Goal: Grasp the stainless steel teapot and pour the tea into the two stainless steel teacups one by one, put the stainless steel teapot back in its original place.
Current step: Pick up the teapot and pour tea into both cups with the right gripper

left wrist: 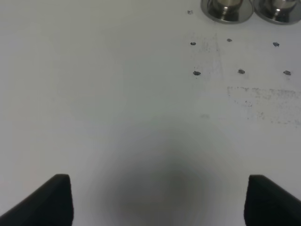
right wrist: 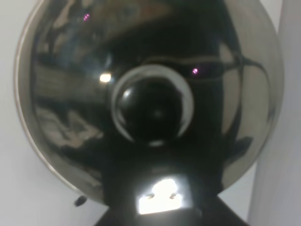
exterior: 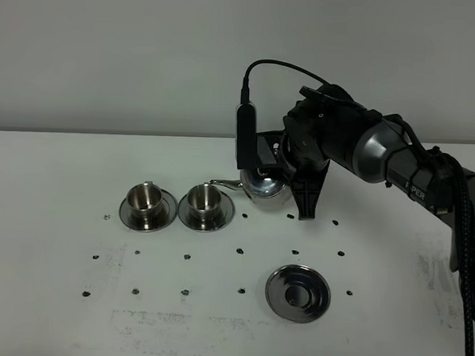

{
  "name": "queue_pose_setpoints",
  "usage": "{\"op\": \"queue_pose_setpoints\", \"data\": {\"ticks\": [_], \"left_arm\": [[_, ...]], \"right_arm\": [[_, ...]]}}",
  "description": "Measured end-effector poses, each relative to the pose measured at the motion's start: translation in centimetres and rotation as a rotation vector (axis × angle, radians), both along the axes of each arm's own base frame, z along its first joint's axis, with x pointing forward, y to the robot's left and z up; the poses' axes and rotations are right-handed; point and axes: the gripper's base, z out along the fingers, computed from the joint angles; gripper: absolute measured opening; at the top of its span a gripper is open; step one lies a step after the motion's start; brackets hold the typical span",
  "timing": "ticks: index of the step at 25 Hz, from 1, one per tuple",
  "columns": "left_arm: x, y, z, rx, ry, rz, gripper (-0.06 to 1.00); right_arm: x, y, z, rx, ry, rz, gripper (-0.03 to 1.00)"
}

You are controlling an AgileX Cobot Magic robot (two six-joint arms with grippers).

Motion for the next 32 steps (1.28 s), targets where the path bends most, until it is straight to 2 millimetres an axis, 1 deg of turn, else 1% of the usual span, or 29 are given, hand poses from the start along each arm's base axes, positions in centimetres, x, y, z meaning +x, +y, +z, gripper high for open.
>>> {"op": "queue_pose_setpoints", "data": {"ticks": [5,8,11,17,27,32], "left_arm": [[0.0,0.0,0.0,0.0,0.0,0.0,0.72],[0.0,0.0,0.0,0.0,0.0,0.0,0.72],[0.0,0.0,0.0,0.0,0.0,0.0,0.72],[0.0,0.0,0.0,0.0,0.0,0.0,0.72],[0.0,0.0,0.0,0.0,0.0,0.0,0.72],[0.0,0.0,0.0,0.0,0.0,0.0,0.72]], "right_arm": [[0.4,0.3,1.1,-0.022,-0.064,0.027,0.17],[0.6,0.3,1.2,-0.049,-0.092,0.052,0.17],[0.8,0.4,1.0,-0.062,-0.105,0.078,0.17],[1.0,0.7,-0.4,-0.089,-0.1,0.1,0.17],[1.2,1.2,-0.1,-0.106,-0.159,0.143,0.17],[1.5,1.2,-1.3,-0.141,-0.153,0.153,0.17]]}}
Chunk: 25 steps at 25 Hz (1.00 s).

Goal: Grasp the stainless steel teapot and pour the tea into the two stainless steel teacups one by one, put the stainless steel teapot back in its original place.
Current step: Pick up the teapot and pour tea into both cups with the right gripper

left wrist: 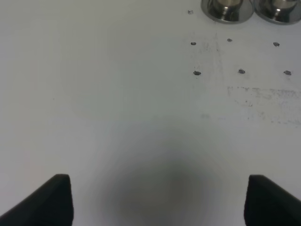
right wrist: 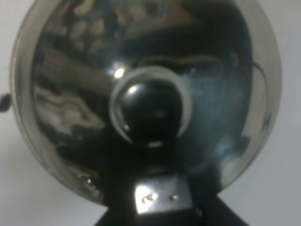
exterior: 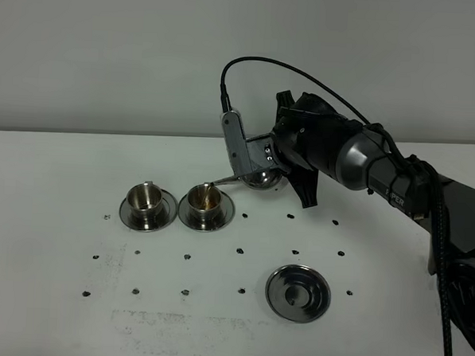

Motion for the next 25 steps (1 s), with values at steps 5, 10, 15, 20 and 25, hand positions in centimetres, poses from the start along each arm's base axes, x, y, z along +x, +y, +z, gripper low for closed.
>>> {"op": "queue_pose_setpoints", "data": {"ticks": [5,10,15,20,25], "left_arm": [[0.0,0.0,0.0,0.0,0.0,0.0,0.72],[0.0,0.0,0.0,0.0,0.0,0.0,0.72],[0.0,0.0,0.0,0.0,0.0,0.0,0.72],[0.0,0.0,0.0,0.0,0.0,0.0,0.72],[0.0,0.0,0.0,0.0,0.0,0.0,0.72]], "right_arm": [[0.19,-0.03,-0.78,-0.031,-0.003,0.008,0.17],[0.3,-0.11,-0.65,-0.059,-0.024,0.019,0.17],[0.25,0.11,-0.53,-0.077,-0.043,0.035,0.17],[0.32,0.26,-0.38,-0.091,-0.067,0.055,0.17],[0.38,0.29,-0.31,-0.093,-0.077,0.061,0.17]]}}
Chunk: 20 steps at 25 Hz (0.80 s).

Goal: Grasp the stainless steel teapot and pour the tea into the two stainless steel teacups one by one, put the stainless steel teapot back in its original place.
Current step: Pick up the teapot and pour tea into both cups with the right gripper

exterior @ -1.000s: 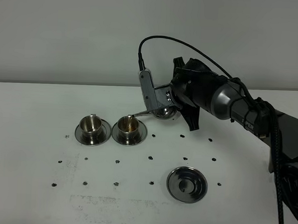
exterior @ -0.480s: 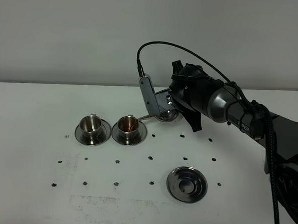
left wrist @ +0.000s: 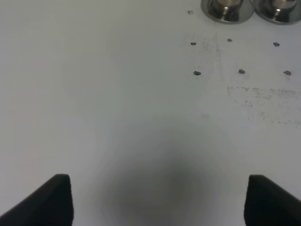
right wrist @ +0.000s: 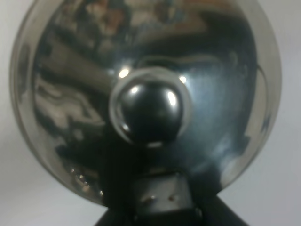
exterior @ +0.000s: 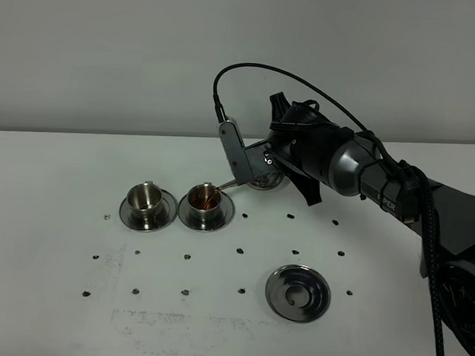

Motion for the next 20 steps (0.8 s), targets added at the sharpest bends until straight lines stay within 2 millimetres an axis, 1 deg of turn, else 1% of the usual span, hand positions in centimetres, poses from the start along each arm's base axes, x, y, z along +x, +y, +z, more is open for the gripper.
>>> {"op": "queue_pose_setpoints", "data": {"ticks": [12,20], "left_arm": [[0.0,0.0,0.0,0.0,0.0,0.0,0.72],[0.0,0.0,0.0,0.0,0.0,0.0,0.72]], "right_arm": [[0.04,0.69,0.37,-0.013,-0.055,0.057,0.17],[0.19,0.62,0.54,-0.042,-0.08,0.072,0.17]]}}
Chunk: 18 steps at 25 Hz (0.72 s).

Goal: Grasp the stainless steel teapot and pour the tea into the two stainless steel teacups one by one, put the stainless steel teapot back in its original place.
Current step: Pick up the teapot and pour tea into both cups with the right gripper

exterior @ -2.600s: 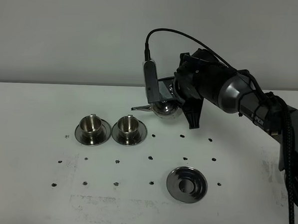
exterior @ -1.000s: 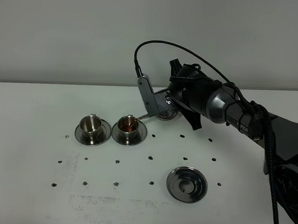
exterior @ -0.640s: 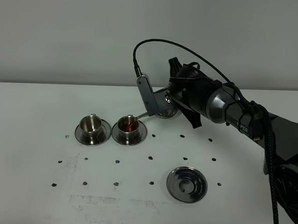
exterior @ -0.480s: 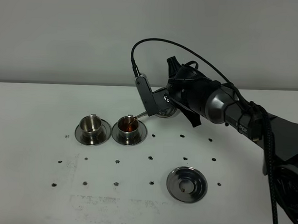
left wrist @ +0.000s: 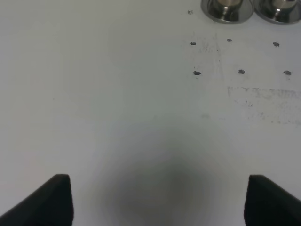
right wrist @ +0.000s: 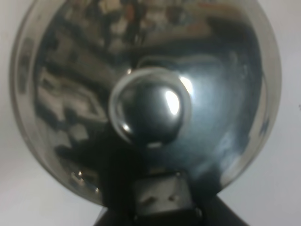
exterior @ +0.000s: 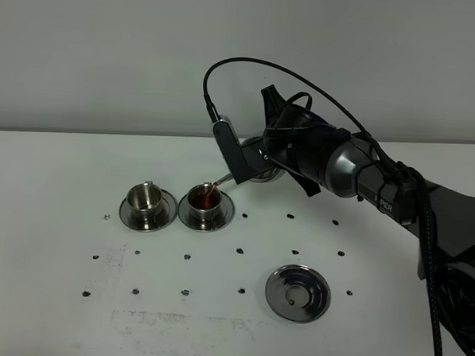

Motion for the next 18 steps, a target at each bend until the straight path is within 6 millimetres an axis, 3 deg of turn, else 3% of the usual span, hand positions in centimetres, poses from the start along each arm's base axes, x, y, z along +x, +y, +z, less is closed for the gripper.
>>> {"op": "queue_pose_setpoints", "data": {"ticks": [18], "left_arm": [[0.0,0.0,0.0,0.0,0.0,0.0,0.72]], "right_arm": [[0.18,-0.07,0.23,-0.037,-0.032,0.019,0.17]]}}
